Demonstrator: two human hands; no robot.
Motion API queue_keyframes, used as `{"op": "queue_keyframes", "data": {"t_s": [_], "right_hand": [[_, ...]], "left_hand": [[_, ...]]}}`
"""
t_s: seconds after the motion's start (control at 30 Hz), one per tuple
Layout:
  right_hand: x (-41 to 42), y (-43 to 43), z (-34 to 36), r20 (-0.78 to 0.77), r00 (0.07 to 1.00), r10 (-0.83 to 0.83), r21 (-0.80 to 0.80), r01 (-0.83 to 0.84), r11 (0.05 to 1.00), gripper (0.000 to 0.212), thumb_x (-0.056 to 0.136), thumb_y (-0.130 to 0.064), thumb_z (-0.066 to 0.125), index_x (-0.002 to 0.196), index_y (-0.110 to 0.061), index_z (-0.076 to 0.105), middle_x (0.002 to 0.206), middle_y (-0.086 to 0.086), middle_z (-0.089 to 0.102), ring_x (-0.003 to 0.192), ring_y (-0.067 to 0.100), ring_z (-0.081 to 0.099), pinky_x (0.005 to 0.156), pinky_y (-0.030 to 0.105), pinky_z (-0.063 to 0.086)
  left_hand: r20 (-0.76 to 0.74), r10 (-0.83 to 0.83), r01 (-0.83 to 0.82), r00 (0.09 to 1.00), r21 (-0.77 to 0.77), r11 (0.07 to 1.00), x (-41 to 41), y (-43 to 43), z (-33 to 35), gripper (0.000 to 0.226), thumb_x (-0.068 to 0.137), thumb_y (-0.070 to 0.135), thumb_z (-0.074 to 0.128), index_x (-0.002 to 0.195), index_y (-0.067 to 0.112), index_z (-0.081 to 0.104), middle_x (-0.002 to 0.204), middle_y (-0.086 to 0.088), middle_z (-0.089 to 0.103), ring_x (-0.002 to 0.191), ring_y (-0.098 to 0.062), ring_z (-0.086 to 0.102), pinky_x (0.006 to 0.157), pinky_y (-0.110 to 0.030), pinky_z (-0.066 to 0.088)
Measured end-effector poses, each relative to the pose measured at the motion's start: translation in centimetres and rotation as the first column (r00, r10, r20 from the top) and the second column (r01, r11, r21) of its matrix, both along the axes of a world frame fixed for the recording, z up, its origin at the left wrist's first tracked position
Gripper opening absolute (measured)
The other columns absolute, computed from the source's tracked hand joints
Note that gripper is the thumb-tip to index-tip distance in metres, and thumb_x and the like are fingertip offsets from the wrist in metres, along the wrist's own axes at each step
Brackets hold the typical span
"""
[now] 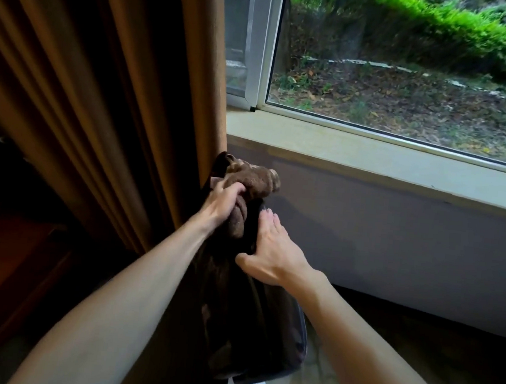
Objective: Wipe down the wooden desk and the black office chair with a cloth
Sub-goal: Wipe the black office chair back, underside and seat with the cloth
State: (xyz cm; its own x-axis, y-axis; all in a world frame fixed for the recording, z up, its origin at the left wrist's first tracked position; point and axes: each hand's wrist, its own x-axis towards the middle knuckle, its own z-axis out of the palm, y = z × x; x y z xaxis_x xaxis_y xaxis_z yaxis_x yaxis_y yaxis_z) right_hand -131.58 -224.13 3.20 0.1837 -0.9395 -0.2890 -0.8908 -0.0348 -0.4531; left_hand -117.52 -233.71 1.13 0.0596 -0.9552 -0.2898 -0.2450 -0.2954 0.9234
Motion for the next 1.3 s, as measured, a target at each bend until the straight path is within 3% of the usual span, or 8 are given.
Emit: {"op": "queue_keyframes", "data": {"t_s": [0.17,0.27,0.4,0.53,0.63,0.8,0.97,1.3], "right_hand": [[-0.4,0.1,0.8,0.099,0.995,-0.012,-0.012,0.013,1.000,0.085,0.082,-0.038,0.066,0.152,-0.014,0.024,0.160,0.008,0.025,0.151,0.028,0.022,0.115,0.040,0.032],[-1.4,0.8,1.2,0.133,0.990,-0.050,0.025,0.047,0.999,0.088,0.087,-0.034,0.066,0.158,-0.018,0.016,0.157,0.009,0.038,0.140,0.030,0.044,0.103,0.033,0.040],[-3.2,4.1,1.3,0.004,0.997,-0.074,0.030,0.074,0.997,0.103,0.091,-0.046,0.064,0.163,-0.013,-0.003,0.170,0.009,0.012,0.154,0.025,0.022,0.120,0.035,0.028],[-3.5,8.8,0.5,-0.087,0.996,-0.021,0.108,0.031,0.994,0.133,0.076,-0.071,0.072,0.160,-0.009,-0.010,0.170,0.006,0.002,0.157,0.024,0.006,0.122,0.036,0.020],[-3.9,11.0,-0.3,-0.152,0.988,0.034,0.075,-0.023,0.997,0.141,0.067,-0.061,0.085,0.159,-0.006,-0.007,0.168,0.008,0.009,0.157,0.027,0.009,0.122,0.034,0.022],[-5.2,11.4,-1.1,-0.244,0.963,0.118,-0.031,-0.130,0.991,0.134,0.074,-0.031,0.088,0.160,-0.005,-0.013,0.171,0.009,-0.001,0.157,0.020,0.000,0.126,0.029,0.008],[-6.1,10.2,-1.5,-0.273,0.949,0.159,-0.025,-0.172,0.985,0.141,0.069,-0.040,0.091,0.159,-0.004,-0.011,0.171,0.010,-0.001,0.157,0.019,0.000,0.126,0.027,0.010],[-6.9,8.9,-1.1,-0.301,0.937,0.180,-0.024,-0.196,0.980,0.140,0.072,-0.054,0.085,0.159,-0.005,-0.014,0.171,0.008,-0.004,0.157,0.015,-0.006,0.121,0.021,0.005]], "left_hand": [[-0.018,-0.079,0.080,0.997,0.030,0.996,-0.6,3.9,-0.6,0.074,0.059,0.064,0.051,0.124,0.032,0.068,0.118,-0.002,0.070,0.117,-0.029,0.062,0.111,-0.050,0.045],[-0.027,-0.027,0.029,0.999,0.044,0.999,-0.5,4.5,-0.3,0.076,0.061,0.063,0.054,0.126,0.026,0.068,0.121,-0.007,0.071,0.117,-0.030,0.063,0.110,-0.049,0.046],[-0.025,-0.075,0.073,0.997,-0.069,0.995,-1.5,4.3,1.1,0.048,0.081,0.041,0.055,0.125,0.024,0.062,0.127,-0.002,0.063,0.122,-0.024,0.059,0.109,-0.032,0.042],[-0.026,-0.017,0.016,1.000,-0.039,0.999,-2.4,3.7,1.0,0.090,0.070,0.051,0.051,0.156,0.026,0.040,0.143,-0.008,0.054,0.132,-0.028,0.051,0.116,-0.035,0.036],[0.007,-0.019,0.018,1.000,0.025,1.000,-2.2,3.5,1.1,0.099,0.069,0.056,0.048,0.162,0.029,0.028,0.150,-0.014,0.048,0.135,-0.034,0.049,0.112,-0.032,0.034],[0.015,0.004,-0.005,1.000,0.030,1.000,-1.7,3.6,1.4,0.088,0.071,0.051,0.052,0.154,0.023,0.045,0.137,-0.010,0.055,0.125,-0.034,0.057,0.107,-0.030,0.041],[-0.010,-0.041,0.041,0.999,0.039,0.998,-2.0,5.7,0.9,0.074,0.072,0.048,0.052,0.136,0.011,0.058,0.119,-0.023,0.070,0.112,-0.041,0.066,0.108,-0.049,0.048],[0.113,-0.245,0.252,0.963,-0.053,0.966,-2.8,13.0,-0.8,0.041,0.097,0.034,0.057,0.138,0.036,0.057,0.123,0.007,0.061,0.109,-0.012,0.049,0.095,-0.024,0.029]]}}
